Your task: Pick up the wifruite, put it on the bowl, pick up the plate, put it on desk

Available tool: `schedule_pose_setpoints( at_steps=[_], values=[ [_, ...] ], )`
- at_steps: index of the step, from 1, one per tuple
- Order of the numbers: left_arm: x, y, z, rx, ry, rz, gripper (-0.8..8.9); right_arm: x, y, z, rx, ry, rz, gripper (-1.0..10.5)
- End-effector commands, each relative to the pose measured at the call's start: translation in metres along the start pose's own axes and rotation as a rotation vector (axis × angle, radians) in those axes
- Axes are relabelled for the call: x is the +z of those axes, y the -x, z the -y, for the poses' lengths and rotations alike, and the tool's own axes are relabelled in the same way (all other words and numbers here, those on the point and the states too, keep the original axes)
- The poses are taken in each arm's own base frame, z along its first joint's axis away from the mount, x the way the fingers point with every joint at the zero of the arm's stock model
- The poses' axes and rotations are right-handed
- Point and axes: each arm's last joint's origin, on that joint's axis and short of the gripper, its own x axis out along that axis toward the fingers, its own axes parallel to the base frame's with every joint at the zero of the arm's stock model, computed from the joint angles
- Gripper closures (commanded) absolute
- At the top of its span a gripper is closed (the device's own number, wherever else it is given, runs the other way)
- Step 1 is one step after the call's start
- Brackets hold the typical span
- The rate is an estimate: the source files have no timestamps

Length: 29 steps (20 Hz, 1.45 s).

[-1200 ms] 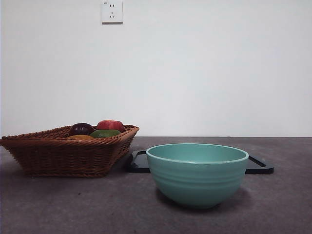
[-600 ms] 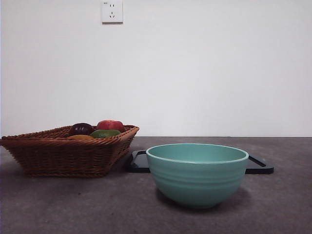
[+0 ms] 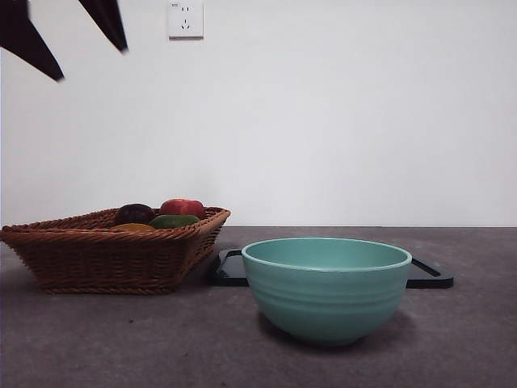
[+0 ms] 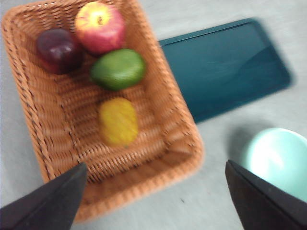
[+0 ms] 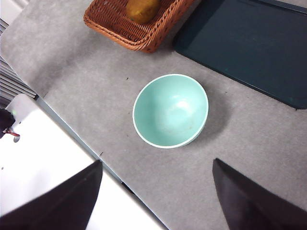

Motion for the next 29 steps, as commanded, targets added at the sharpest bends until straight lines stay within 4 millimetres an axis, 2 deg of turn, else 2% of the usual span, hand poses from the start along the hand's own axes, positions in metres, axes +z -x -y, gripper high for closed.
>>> schedule_pose_setpoints(
  at_steps=[1, 6, 11, 17, 19, 22, 25, 27, 29],
  values=[
    [0.013, -0.029, -0.003, 0.04, -0.029, -0.062, 3.49, 0.004, 0.002, -0.002, 0.002, 0.006, 0.014, 5.8],
    [0.018, -0.093, -0.013, 0.102, -0.033, -0.183, 3.49, 0.004, 0.002, -0.002, 0.002, 0.006, 0.014, 5.8],
    [0.013, -0.154, -0.022, 0.116, -0.028, -0.254, 3.49, 0.004, 0.002, -0.002, 0.002, 0.005, 0.014, 5.8],
    [0.003, -0.195, -0.029, 0.132, -0.025, -0.301, 3.49, 0.004, 0.002, -0.002, 0.002, 0.003, 0.014, 5.8],
    [0.003, -0.197, -0.029, 0.131, -0.025, -0.301, 3.73, 0.004, 0.002, -0.002, 0.002, 0.003, 0.014, 5.8],
    [0.003, -0.197, -0.029, 0.131, -0.025, -0.301, 5.56, 0.004, 0.002, -0.002, 0.002, 0.004, 0.015, 5.8],
    [0.004, -0.194, -0.029, 0.131, -0.024, -0.304, 5.79, 0.004, 0.002, -0.002, 0.002, 0.005, 0.018, 5.8],
    [0.008, -0.176, -0.024, 0.127, -0.03, -0.282, 5.79, 0.004, 0.002, -0.002, 0.002, 0.004, 0.018, 5.8],
    [0.018, -0.14, -0.012, 0.105, -0.05, -0.205, 5.79, 0.004, 0.002, -0.002, 0.002, 0.003, 0.017, 5.8]
  ],
)
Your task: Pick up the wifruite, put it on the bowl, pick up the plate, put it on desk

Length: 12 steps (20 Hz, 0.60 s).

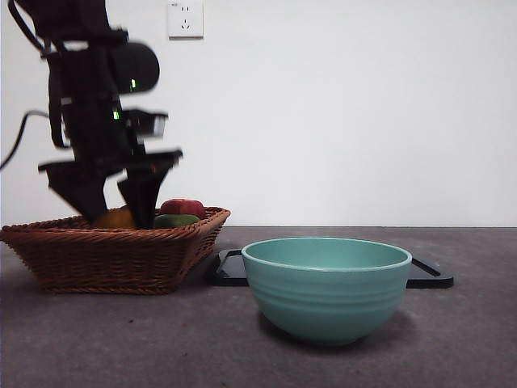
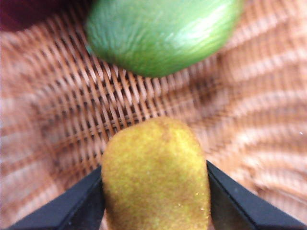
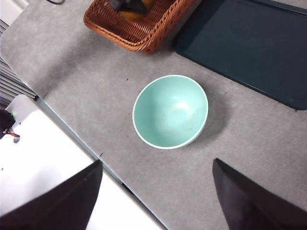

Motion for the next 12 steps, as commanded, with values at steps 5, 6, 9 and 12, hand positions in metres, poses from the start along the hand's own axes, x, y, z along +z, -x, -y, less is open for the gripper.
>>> schedule_pose_setpoints(
  at_steps=[5, 6, 9, 12],
  values=[
    [-0.029, 0.137, 0.066, -0.298, -0.213, 0.258, 5.78, 0.003, 0.002, -0.002, 0.002, -0.001, 0.012, 5.8],
    [-0.036, 0.141, 0.085, -0.333, -0.276, 0.249, 5.79, 0.003, 0.002, -0.002, 0.002, -0.001, 0.013, 5.8],
    [-0.049, 0.13, 0.14, -0.419, -0.436, 0.2, 5.79, 0.003, 0.003, -0.002, 0.002, -0.004, 0.012, 5.8],
    [-0.05, 0.093, 0.174, -0.404, -0.528, 0.139, 5.78, 0.003, 0.003, -0.002, 0.002, -0.008, 0.013, 5.8]
  ],
)
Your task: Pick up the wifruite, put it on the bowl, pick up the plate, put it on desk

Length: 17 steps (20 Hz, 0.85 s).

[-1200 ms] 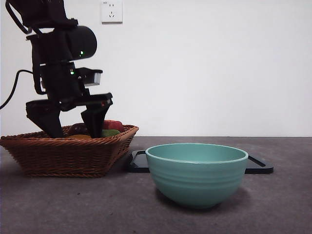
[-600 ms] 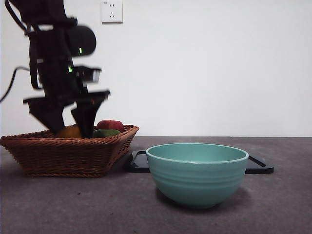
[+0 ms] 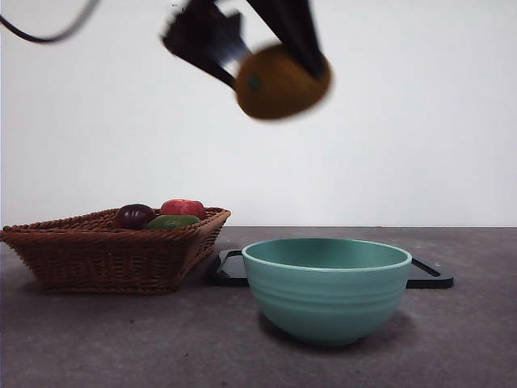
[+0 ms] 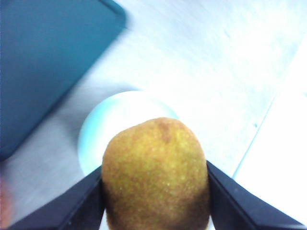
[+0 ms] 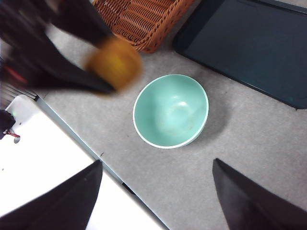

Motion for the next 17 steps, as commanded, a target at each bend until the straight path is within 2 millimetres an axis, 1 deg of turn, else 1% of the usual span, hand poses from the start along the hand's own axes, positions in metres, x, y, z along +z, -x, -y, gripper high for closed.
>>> schedule_pose_setpoints(
  at_steps=[1, 3, 5, 6, 9, 12, 16, 17],
  values=[
    [0.003, -0.036, 0.003, 0.0, -0.043, -0.072, 5.78, 0.003, 0.002, -0.002, 0.003, -0.004, 0.013, 5.8],
    [0.001, -0.066, 0.004, 0.01, -0.066, -0.118, 5.79, 0.003, 0.002, -0.002, 0.003, -0.008, 0.012, 5.8],
    [-0.001, -0.089, 0.002, 0.008, -0.065, -0.147, 5.79, 0.003, 0.002, -0.002, 0.003, -0.016, 0.013, 5.8],
    [-0.003, -0.1, 0.002, 0.009, -0.066, -0.165, 5.78, 0.003, 0.002, -0.002, 0.003, -0.015, 0.013, 5.8],
    [-0.006, -0.123, -0.003, 0.031, -0.065, -0.188, 5.78, 0.003, 0.002, -0.002, 0.003, -0.016, 0.012, 5.8],
    [-0.01, -0.132, -0.004, 0.057, -0.067, -0.211, 5.77, 0.003, 0.002, -0.002, 0.003, -0.018, 0.012, 5.8],
    [-0.01, -0.132, -0.004, 0.067, -0.068, -0.22, 5.6, 0.003, 0.002, -0.002, 0.003, -0.018, 0.013, 5.8],
    [-0.011, -0.132, -0.004, 0.068, -0.067, -0.228, 5.35, 0.003, 0.002, -0.002, 0.003, -0.018, 0.012, 5.8]
  ],
)
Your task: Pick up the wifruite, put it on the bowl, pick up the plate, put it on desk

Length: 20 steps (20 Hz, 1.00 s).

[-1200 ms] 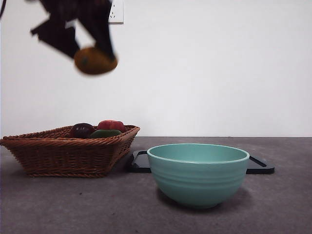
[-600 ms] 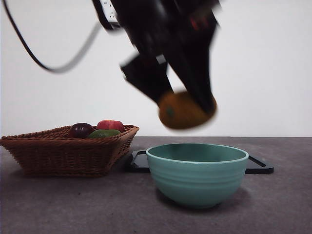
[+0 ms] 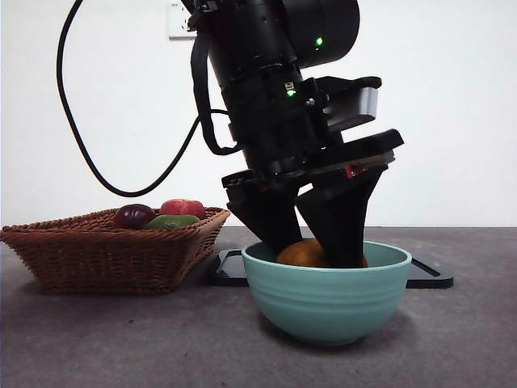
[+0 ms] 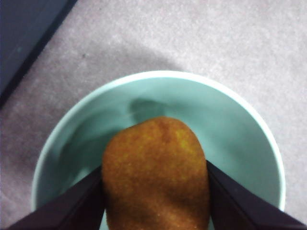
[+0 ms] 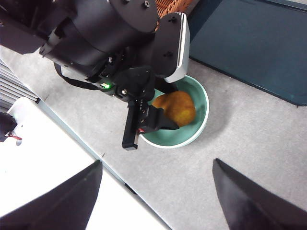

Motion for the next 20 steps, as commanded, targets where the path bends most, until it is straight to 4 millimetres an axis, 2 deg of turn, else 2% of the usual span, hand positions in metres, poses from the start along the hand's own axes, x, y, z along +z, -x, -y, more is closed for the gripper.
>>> schedule_pose_setpoints(
  at_steps=[1, 2, 7, 11, 13, 16, 20],
  values=[
    [0.002, -0.005, 0.005, -0.008, -0.022, -0.015, 4.92, 0.003, 0.002, -0.002, 0.003, 0.002, 0.013, 5.8],
    [0.001, -0.005, 0.005, -0.008, -0.022, -0.019, 4.63, 0.003, 0.002, -0.002, 0.003, 0.002, 0.013, 5.8],
    [0.002, -0.004, 0.008, -0.011, -0.024, -0.017, 4.61, 0.003, 0.002, -0.002, 0.003, 0.003, 0.014, 5.8],
    [0.006, 0.012, 0.009, -0.009, -0.018, 0.031, 4.61, 0.003, 0.002, -0.002, 0.003, 0.005, 0.014, 5.8],
    [0.008, 0.03, 0.009, -0.007, -0.017, 0.08, 4.61, 0.003, 0.002, -0.002, 0.003, 0.005, 0.014, 5.8],
    [0.009, 0.072, 0.003, 0.006, 0.02, 0.189, 4.61, 0.003, 0.002, -0.002, 0.003, 0.005, 0.014, 5.8],
    [-0.004, 0.151, -0.015, 0.05, 0.107, 0.397, 4.62, 0.003, 0.002, -0.002, 0.002, 0.005, 0.014, 5.8]
  ],
)
